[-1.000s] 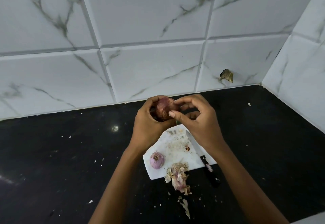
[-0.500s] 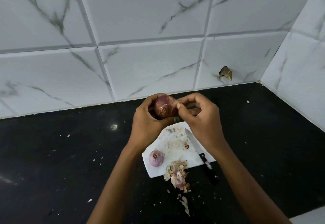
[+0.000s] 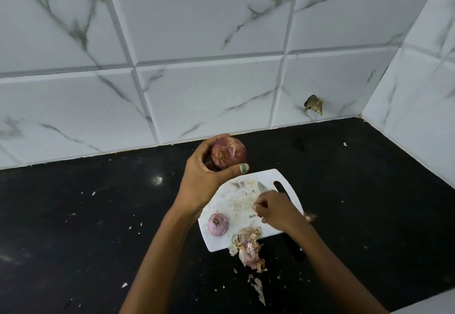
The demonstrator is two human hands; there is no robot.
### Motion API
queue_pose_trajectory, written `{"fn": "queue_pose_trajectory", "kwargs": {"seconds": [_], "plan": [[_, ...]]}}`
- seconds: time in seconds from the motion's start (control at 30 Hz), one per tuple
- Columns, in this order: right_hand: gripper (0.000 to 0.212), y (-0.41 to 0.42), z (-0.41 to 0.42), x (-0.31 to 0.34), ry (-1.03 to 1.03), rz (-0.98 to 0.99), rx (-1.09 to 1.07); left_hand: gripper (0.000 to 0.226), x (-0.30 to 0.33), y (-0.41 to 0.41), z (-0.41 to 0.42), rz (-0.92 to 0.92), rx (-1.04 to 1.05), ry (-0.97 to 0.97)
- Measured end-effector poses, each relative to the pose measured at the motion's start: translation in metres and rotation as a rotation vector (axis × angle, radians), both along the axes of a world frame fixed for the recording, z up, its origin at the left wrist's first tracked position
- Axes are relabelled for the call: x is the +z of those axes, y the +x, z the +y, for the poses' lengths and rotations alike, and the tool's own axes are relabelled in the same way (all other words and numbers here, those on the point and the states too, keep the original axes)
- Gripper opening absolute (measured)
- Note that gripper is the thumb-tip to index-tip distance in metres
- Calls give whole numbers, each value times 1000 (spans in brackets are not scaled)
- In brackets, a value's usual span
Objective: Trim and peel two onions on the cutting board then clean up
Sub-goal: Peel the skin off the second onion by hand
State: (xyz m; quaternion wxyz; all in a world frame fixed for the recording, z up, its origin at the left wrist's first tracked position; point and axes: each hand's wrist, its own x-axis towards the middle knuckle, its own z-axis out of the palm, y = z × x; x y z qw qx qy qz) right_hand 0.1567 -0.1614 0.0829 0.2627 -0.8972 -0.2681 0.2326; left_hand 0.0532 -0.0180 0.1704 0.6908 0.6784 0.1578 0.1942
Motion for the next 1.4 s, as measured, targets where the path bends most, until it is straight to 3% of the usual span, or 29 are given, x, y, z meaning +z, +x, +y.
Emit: {"fn": "queue_pose_trajectory", "kwargs": {"seconds": [0.07, 0.13, 0.23, 0.33, 0.63, 0.97, 1.3, 1.4], "plan": [[22, -2, 1, 0, 16, -73, 19, 67, 0, -1, -1, 7, -7, 14], [24, -3, 3, 15, 230, -94, -77, 68, -1, -1, -1, 14, -4, 22], [14, -6, 5, 56, 687, 29, -192, 70, -3, 1, -1, 12, -1, 42], [17, -10, 7, 88, 847, 126, -145, 72, -3, 3, -1, 2, -14, 53], [27, -18, 14, 99, 777, 27, -113, 69, -2, 2, 0, 7, -36, 135], [13, -22, 13, 103, 668, -153, -114, 57, -8, 3, 0, 33, -44, 227], [12, -18, 9, 96, 559, -184, -70, 61, -21, 2, -2, 56, -77, 209], [3, -14, 9, 91, 551, -254, -99, 62, -23, 2, -2, 63, -87, 199]]}}
